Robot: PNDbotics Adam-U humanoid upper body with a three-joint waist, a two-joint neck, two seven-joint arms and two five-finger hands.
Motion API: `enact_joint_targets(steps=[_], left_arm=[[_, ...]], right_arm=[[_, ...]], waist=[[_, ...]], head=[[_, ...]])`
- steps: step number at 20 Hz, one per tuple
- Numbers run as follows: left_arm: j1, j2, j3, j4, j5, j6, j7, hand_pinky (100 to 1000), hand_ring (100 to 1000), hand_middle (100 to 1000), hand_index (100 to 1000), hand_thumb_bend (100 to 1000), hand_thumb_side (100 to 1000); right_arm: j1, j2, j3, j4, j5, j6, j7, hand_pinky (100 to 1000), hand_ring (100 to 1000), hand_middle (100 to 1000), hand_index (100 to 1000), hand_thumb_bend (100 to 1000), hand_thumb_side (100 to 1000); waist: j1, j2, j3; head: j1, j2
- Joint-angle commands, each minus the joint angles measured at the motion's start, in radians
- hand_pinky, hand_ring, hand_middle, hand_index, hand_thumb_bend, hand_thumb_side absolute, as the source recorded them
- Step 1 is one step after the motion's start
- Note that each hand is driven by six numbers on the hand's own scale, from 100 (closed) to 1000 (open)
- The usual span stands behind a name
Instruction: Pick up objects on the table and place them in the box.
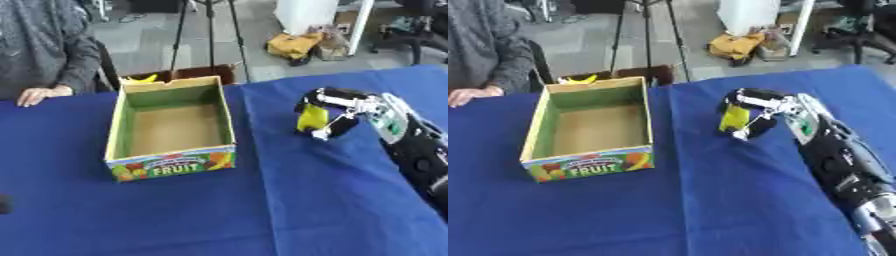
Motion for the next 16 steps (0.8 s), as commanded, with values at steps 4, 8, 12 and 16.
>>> enact_joint_targets(steps=[4, 8, 12, 16], left_arm=[[-0.013, 0.011, 0.008, -0.017, -0.005, -0.004, -0.002, 569, 589, 580, 790, 477, 647], [-0.021, 0.010, -0.001, -0.020, -0.003, -0.004, -0.010, 569, 589, 580, 791, 481, 640], [-0.037, 0.000, -0.017, -0.023, 0.004, -0.005, -0.027, 570, 590, 581, 790, 486, 633], [-0.059, -0.018, -0.036, -0.028, 0.015, -0.006, -0.049, 571, 590, 581, 791, 490, 627]], right_arm=[[-0.074, 0.002, 0.023, -0.106, -0.092, -0.170, 0.178, 570, 446, 655, 796, 100, 100], [-0.119, 0.041, 0.048, -0.140, -0.129, -0.173, 0.199, 568, 442, 650, 795, 100, 100], [-0.154, 0.093, 0.073, -0.145, -0.116, -0.151, 0.208, 571, 443, 650, 794, 100, 100], [-0.164, 0.144, 0.089, -0.108, -0.075, -0.149, 0.213, 579, 451, 658, 792, 100, 100]], waist=[[-0.008, -0.026, 0.020], [-0.014, -0.033, 0.057], [-0.017, -0.035, 0.101], [-0.016, -0.033, 0.142]], head=[[-0.004, -0.009], [-0.017, -0.008], [-0.038, -0.011], [-0.068, -0.017]])
